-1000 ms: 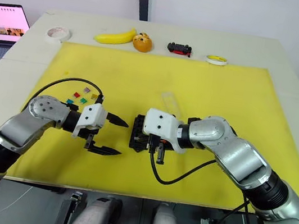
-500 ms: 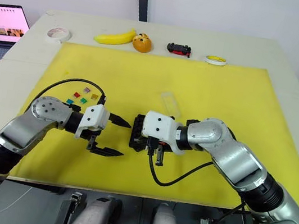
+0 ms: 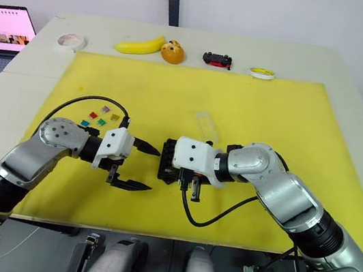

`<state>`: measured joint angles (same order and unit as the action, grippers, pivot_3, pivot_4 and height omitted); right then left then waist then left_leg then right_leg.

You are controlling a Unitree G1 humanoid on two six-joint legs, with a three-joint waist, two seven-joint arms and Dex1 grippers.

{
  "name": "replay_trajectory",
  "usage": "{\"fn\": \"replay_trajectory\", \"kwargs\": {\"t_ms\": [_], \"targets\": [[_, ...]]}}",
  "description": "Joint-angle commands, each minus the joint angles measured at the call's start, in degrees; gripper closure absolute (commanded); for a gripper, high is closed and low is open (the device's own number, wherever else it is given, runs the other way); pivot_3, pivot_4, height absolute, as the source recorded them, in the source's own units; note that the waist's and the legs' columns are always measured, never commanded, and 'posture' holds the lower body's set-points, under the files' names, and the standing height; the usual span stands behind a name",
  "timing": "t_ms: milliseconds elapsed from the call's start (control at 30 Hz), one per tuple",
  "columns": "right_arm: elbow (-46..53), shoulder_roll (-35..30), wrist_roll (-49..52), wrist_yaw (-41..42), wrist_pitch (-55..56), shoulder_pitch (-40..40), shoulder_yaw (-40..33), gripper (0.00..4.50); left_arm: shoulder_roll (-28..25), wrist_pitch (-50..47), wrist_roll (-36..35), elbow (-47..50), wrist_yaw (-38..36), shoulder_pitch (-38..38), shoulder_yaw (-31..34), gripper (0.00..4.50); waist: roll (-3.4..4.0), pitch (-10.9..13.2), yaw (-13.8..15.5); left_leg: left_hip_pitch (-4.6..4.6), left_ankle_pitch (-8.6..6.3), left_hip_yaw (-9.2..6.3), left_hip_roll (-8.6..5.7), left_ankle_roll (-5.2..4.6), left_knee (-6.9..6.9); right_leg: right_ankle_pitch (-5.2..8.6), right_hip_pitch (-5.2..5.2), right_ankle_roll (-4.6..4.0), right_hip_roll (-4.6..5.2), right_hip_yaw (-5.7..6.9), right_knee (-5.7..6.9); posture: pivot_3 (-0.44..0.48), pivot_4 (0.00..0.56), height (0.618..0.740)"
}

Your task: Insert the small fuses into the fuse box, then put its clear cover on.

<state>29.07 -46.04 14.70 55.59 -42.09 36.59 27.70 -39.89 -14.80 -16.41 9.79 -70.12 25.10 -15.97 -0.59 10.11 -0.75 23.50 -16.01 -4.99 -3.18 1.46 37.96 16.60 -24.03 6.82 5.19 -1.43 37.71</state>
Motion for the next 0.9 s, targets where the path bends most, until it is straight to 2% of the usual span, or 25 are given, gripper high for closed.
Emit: {"fn": "replay_trajectory", "kwargs": {"t_ms": [33,900], "targets": [[0.75,0.2,-1.33,0.96,0.21,1.21,-0.31,4.5,0.09,-0.08,-0.1,2.02,0.12,-0.04,0.66,0.03,0.0,0.0,-0.01,0.0,0.0,0.0,0.0,0.0,0.01,0.0,0.0,0.0,0.0,0.0,0.01,0.0,0.15,0.74],[-1.3,1.82,-5.2,4.33,-1.65,4.21,1.38,4.5,0.6,-0.13,0.22,2.78,0.72,-0.22,0.53,0.03,0.0,-0.01,-0.03,0.0,0.01,0.02,-0.01,0.02,0.11,0.0,-0.06,0.0,0.0,-0.01,0.23,0.0,0.15,0.74]]}}
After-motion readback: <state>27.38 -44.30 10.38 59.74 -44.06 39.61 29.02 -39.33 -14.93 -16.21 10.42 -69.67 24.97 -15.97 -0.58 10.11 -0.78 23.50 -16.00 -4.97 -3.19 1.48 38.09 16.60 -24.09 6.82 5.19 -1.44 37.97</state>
